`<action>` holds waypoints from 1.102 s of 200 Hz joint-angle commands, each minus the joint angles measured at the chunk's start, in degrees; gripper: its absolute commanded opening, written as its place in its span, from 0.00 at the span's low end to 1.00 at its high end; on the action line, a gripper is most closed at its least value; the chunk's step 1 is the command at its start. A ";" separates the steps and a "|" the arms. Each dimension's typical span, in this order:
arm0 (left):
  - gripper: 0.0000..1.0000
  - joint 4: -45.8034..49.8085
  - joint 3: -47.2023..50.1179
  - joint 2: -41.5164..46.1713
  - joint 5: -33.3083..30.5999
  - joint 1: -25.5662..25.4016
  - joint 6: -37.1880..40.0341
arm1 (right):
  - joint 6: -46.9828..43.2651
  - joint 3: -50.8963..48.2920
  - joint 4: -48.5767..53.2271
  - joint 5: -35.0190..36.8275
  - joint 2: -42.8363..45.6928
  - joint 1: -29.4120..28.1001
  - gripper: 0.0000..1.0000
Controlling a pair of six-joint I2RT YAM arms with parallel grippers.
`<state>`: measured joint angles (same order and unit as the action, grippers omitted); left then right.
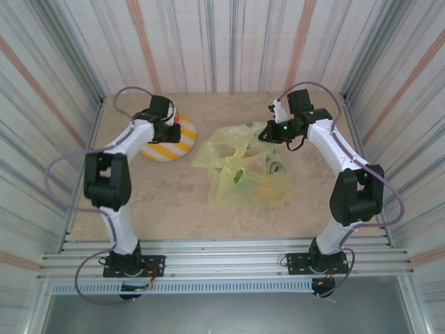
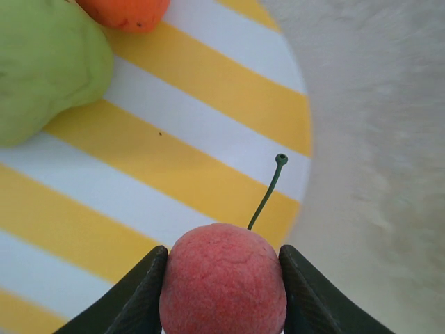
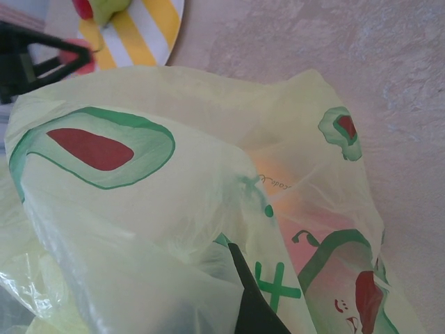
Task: Place the fruits into the plastic bag
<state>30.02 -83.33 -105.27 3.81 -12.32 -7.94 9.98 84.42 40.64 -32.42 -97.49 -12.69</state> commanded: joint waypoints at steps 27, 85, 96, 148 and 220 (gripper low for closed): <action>0.42 -9.83 16.20 26.75 8.50 -3.27 -7.65 | 0.39 -0.22 0.23 -1.61 -0.42 -0.14 0.00; 0.43 -15.37 22.40 37.74 11.77 -21.87 -11.33 | 1.06 0.06 -0.71 -3.27 -0.53 -0.14 0.00; 0.43 -15.77 21.25 35.45 10.88 -25.15 -10.94 | 1.80 -0.20 -1.58 -4.90 -0.39 -0.14 0.00; 0.42 -15.83 11.31 21.53 11.63 -31.22 -7.63 | 5.04 -2.80 -5.55 -10.63 1.67 -0.49 0.00; 0.42 -14.38 5.65 10.38 13.50 -31.98 -5.26 | 5.05 -5.22 -6.19 -11.04 3.45 -0.54 0.00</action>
<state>14.72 -75.57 -92.53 15.53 -43.90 -15.29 14.52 79.92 35.00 -42.11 -96.40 -12.88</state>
